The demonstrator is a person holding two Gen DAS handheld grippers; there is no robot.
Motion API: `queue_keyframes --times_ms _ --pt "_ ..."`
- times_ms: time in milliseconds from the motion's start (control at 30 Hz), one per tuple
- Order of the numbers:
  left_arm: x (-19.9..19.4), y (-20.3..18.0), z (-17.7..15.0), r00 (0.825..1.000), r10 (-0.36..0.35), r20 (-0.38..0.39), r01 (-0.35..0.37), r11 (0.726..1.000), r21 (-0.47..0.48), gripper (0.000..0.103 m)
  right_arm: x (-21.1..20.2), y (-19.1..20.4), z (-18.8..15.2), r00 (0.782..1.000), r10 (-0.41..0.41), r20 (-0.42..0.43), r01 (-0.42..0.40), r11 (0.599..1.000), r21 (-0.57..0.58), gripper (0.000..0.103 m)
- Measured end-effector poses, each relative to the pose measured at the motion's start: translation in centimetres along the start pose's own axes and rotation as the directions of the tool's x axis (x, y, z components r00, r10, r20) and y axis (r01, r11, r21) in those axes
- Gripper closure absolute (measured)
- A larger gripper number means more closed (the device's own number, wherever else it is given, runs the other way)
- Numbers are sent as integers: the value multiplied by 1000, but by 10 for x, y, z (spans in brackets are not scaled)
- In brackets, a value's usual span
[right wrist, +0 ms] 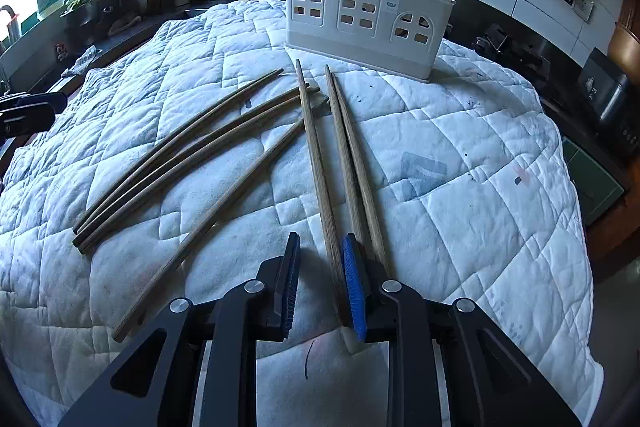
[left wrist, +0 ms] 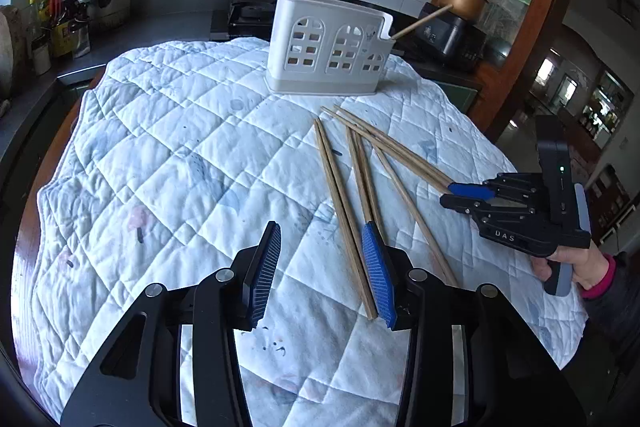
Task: Organize utensils
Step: 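Move the right gripper back to the chopsticks and close on one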
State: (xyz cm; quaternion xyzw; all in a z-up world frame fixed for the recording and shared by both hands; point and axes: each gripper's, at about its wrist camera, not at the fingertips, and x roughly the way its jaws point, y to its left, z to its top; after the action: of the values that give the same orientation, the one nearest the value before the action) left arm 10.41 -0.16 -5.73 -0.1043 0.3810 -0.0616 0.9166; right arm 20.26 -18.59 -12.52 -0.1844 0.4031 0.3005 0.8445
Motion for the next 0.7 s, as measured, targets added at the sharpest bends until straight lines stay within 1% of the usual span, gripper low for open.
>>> queue_keyframes --times_ms 33,67,100,267,333,367,467,500,567,700 --pt "4 -1 -1 1000 -2 -10 2 1000 -4 61 0 -1 0 1000 2 -1 -2 1000 2 88" --pt "8 -2 -3 1000 -5 -22 5 1000 -11 61 -1 -2 -1 1000 1 -2 -1 1000 4 93" --pt "14 -4 -5 999 -10 -35 10 1000 -16 61 -1 -2 -1 1000 1 -1 -1 1000 4 94" --pt "37 -13 -9 997 1 -83 -4 1000 -28 61 -5 1 -4 1000 17 3 -17 1000 2 95" --pt "45 -14 -9 995 22 -96 -24 999 -24 70 -7 4 -6 1000 24 5 -24 1000 4 96" --pt "49 -14 -9 994 27 -106 -30 999 -30 72 -8 5 -7 1000 28 7 -28 1000 5 96" --pt "59 -13 -10 991 39 -127 -45 998 -45 72 -10 6 -10 999 36 11 -36 999 12 96" --pt "61 -12 -11 990 41 -132 -48 998 -49 73 -10 6 -10 999 38 11 -38 999 15 96" --pt "62 -12 -11 990 32 -140 -41 997 -65 74 -11 5 -12 999 40 11 -40 999 20 96" --pt "63 -15 -11 989 51 -140 -60 997 -57 74 -9 5 -14 999 43 10 -43 999 28 96"
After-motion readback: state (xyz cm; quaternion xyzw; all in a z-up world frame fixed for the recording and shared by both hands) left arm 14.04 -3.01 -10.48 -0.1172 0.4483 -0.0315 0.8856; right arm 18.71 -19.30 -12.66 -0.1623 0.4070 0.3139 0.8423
